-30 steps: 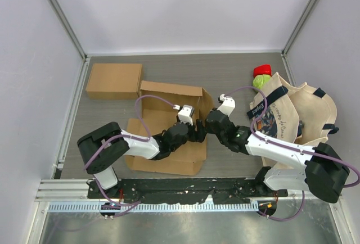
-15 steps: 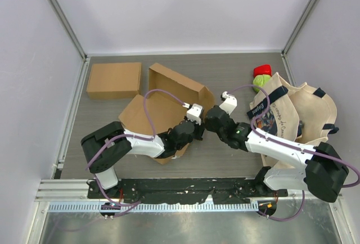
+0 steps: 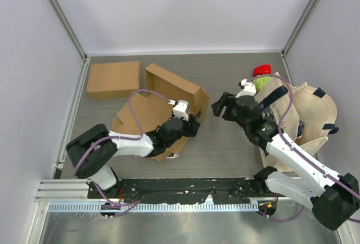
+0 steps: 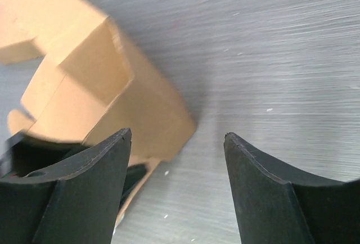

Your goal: Fold the paper box

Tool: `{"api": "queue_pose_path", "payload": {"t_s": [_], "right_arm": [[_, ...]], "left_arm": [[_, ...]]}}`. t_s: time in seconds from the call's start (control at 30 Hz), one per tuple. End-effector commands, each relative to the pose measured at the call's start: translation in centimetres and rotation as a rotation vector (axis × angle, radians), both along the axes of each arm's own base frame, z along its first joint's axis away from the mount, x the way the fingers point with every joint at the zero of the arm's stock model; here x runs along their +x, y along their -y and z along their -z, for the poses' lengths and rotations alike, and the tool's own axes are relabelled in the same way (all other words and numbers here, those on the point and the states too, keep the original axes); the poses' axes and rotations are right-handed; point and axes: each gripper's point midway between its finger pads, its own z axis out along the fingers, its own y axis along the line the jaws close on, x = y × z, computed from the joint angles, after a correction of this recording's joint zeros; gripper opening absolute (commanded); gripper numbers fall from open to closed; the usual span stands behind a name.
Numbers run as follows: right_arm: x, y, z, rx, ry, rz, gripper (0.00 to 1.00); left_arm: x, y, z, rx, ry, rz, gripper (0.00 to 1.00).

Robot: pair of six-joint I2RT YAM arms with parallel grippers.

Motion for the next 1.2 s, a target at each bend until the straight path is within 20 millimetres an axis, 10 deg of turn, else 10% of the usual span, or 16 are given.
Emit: {"api": "queue_pose_path", "payload": {"t_s": [0.0, 0.13, 0.33, 0.53, 0.83, 1.0, 1.17], "right_arm": [[2.2, 4.6, -0.8, -0.029, 0.024, 0.082, 0.72], [3.6, 8.5, 2.0, -0.111, -0.052, 0.266, 0.66], [6.4, 4.6, 5.2, -0.187, 0.002, 0.053, 0.59], [7.7, 0.6, 8.0, -0.288, 0.068, -0.171, 0.61], [4.6, -6.7, 6.4, -0.218, 0.242, -0.517, 0.62], [4.7, -7.8, 6.0, -0.171, 0.25, -0.536, 0.63], [6.9, -3.1, 6.9, -0.289, 0.101, -0.245, 0.64]], "left_arm": [[-1.0, -1.7, -2.4, -0.064, -0.013, -0.018, 0.57], [-2.0, -4.7, -3.9, -0.078, -0.053, -0.095, 0.38], [0.3, -9.4, 0.2, 0.015, -0.21, -0.364, 0.01], [2.0, -8.3, 4.9, -0.028, -0.374, -0.381, 0.0], [1.3, -7.6, 7.9, -0.053, -0.45, -0.372, 0.0], [1.2, -6.7, 8.1, -0.064, -0.463, -0.334, 0.0], [1.0, -6.5, 7.3, -0.065, -0.449, -0.303, 0.0]]}}
